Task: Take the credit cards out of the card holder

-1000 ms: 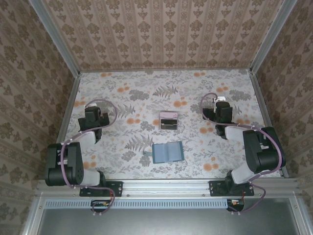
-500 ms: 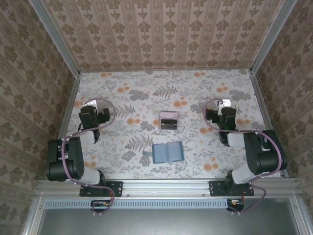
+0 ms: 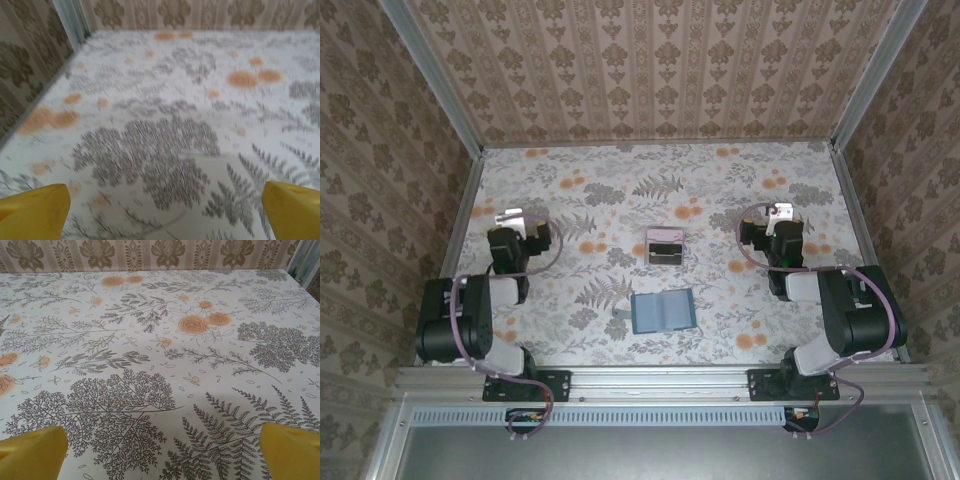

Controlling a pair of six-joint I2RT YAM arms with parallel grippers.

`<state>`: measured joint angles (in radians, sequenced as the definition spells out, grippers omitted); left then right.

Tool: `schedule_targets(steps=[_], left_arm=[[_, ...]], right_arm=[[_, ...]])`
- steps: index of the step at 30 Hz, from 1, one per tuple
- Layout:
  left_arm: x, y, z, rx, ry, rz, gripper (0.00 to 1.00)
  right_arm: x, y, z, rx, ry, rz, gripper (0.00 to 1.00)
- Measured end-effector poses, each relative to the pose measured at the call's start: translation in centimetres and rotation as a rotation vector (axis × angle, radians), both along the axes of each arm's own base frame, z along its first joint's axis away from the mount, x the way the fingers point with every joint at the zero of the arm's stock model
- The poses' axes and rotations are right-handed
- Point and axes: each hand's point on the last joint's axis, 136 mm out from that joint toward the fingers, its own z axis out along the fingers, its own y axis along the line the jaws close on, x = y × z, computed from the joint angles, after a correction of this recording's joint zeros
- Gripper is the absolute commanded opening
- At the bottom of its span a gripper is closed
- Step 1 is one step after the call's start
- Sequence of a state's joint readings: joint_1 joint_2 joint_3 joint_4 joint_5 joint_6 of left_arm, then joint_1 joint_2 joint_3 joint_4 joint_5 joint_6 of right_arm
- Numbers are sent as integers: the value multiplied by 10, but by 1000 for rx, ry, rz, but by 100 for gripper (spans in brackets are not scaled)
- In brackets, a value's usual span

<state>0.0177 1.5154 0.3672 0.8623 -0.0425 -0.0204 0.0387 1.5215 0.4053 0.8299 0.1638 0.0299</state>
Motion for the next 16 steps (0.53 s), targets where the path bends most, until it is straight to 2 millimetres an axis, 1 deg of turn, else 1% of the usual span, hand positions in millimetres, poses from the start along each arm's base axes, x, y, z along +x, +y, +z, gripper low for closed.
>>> schedule_targets(steps=[1,3,8,16], left_arm=[[-2,-3,-7,7,19,-8,100],[-3,-7,-13,23,36,-17,100],[0,-13,-8,57,21,-23,100],[0,-8,-7,77,18,4,100]], right_arm=[[0,0,0,0,0,0,100],[0,0,0,0,-1,0,100],[0,0,0,0,-2,0,100],[0,0,-1,1,1,1,100]])
